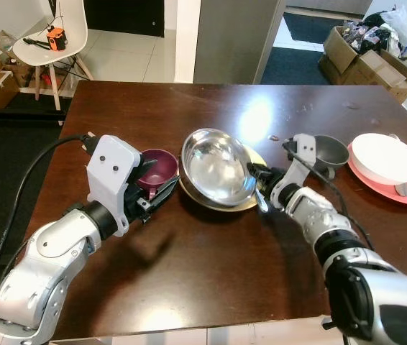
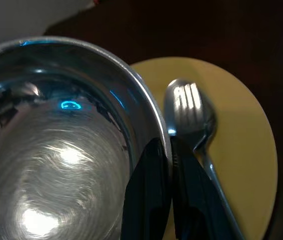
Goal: Setting the table
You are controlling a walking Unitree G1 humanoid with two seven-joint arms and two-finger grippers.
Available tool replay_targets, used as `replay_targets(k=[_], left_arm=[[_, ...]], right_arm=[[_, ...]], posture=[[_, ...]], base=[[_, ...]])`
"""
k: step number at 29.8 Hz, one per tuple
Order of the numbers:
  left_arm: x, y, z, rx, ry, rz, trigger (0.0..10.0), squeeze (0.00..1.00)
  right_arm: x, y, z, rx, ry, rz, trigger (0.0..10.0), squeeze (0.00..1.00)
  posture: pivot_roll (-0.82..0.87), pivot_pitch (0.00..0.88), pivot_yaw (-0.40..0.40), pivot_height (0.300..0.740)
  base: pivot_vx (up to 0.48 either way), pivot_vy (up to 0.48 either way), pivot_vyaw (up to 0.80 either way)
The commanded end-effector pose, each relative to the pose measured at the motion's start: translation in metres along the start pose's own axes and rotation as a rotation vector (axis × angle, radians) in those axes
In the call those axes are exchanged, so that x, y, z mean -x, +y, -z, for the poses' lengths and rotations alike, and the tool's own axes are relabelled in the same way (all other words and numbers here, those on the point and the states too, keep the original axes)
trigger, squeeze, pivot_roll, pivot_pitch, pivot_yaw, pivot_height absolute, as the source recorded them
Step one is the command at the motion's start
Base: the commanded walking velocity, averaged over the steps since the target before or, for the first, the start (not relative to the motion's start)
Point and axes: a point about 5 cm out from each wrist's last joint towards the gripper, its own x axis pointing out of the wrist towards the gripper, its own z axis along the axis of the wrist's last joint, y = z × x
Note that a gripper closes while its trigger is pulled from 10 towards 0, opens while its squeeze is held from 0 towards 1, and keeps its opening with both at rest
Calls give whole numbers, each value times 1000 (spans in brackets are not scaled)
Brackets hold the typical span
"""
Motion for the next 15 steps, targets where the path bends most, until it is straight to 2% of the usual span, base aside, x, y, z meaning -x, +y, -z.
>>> replay_targets(k=[1,3,6,7,9,11,15], left_arm=[[0,-4,8,6,28,-1,10000,0],[0,-5,9,7,29,-1,10000,0],[0,-6,10,13,31,-3,10000,0],[-2,-6,11,17,31,-5,10000,0],[-3,-5,11,18,31,-5,10000,0],[-5,-4,12,19,27,-5,10000,0],[-6,-4,12,20,26,-5,10000,0]], right_arm=[[2,-5,-15,-36,-113,25,0,0],[3,-5,-21,-41,-147,29,0,0],[4,-4,-43,-23,-261,38,0,0],[9,-1,-60,-11,-338,8,0,0],[10,1,-65,-9,-359,-8,0,0],[19,7,-72,13,-384,-63,0,0],[25,11,-73,25,-384,-94,0,0]], posture=[[95,120,-15,740],[94,119,-15,740],[86,115,-10,740],[77,107,-7,740],[76,106,-6,740],[60,97,-4,740],[52,93,-5,740]], base=[[0,0,0],[0,0,0],[0,0,0],[0,0,0],[0,0,0],[0,0,0],[0,0,0]])
